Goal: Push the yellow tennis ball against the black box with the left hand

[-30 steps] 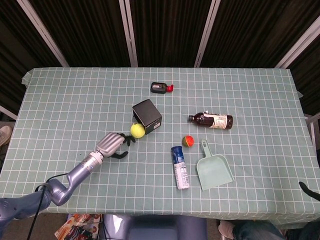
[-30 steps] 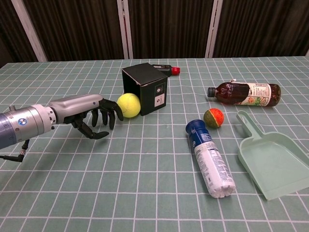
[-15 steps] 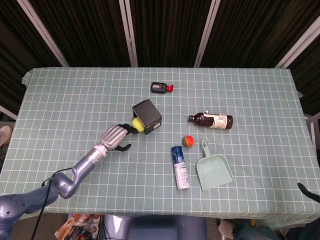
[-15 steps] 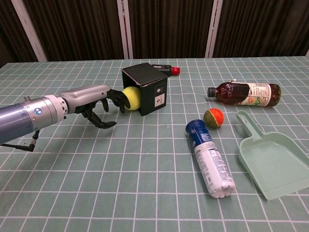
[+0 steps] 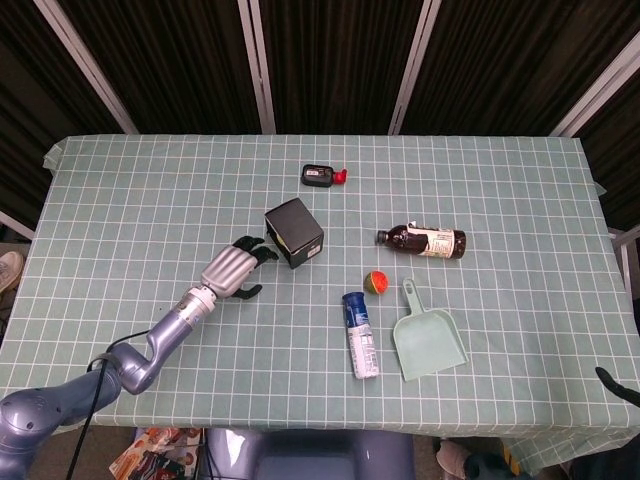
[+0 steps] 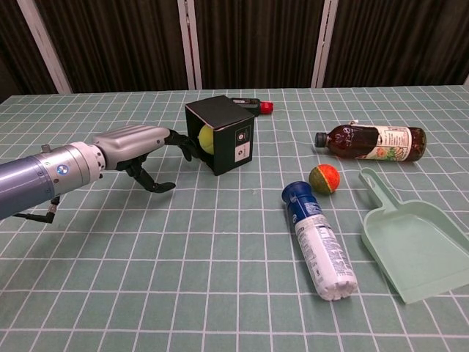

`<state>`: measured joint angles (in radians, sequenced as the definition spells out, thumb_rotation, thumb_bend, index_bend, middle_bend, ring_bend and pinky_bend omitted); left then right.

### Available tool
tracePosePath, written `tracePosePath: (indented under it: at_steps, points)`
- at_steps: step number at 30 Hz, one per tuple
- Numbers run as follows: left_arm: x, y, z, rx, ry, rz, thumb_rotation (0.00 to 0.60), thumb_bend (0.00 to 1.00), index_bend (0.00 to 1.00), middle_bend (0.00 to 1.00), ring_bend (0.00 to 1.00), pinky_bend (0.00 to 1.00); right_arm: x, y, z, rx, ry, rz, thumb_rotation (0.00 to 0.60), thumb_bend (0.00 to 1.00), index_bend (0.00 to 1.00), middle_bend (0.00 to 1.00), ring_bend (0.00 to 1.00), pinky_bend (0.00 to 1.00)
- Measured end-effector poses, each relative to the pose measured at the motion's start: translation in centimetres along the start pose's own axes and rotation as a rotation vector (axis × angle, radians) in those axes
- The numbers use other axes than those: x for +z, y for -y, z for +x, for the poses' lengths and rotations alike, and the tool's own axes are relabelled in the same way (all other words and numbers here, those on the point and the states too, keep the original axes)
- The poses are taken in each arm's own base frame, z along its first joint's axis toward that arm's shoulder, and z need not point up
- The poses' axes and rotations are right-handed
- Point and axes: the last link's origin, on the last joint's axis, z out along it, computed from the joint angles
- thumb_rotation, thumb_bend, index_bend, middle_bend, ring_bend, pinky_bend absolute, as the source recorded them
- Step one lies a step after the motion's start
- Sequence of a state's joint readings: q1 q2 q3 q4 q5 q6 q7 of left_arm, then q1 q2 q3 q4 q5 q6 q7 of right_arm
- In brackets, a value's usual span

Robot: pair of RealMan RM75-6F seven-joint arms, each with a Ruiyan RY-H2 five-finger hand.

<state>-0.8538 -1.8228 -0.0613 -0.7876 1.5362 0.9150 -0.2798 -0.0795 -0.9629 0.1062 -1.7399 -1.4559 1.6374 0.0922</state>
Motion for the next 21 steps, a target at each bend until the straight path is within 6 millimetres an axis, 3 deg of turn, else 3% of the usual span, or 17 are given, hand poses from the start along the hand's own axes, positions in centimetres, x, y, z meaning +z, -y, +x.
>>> tracePosePath:
  at_steps: [5,15,21]
  points:
    - [0.1,0.0,0.0,0.013,-0.009,0.004,0.600,0.31,0.23,0.22,0.04,0.00,-0.1,0.1,0.0,0.000,0.002,0.006,0.600,0.13,0.00,0.00,0.00,0.00]
    - [-1.2,0.5,0.1,0.037,-0.031,-0.016,0.600,0.27,0.21,0.20,0.03,0.00,-0.1,0.1,0.0,-0.003,0.004,0.007,0.600,0.13,0.00,0.00,0.00,0.00]
    - [-4.5,1.5,0.7,0.086,-0.040,-0.052,0.600,0.21,0.18,0.20,0.04,0.14,0.0,0.2,-0.1,-0.010,0.002,0.006,0.600,0.13,0.00,0.00,0.00,0.00]
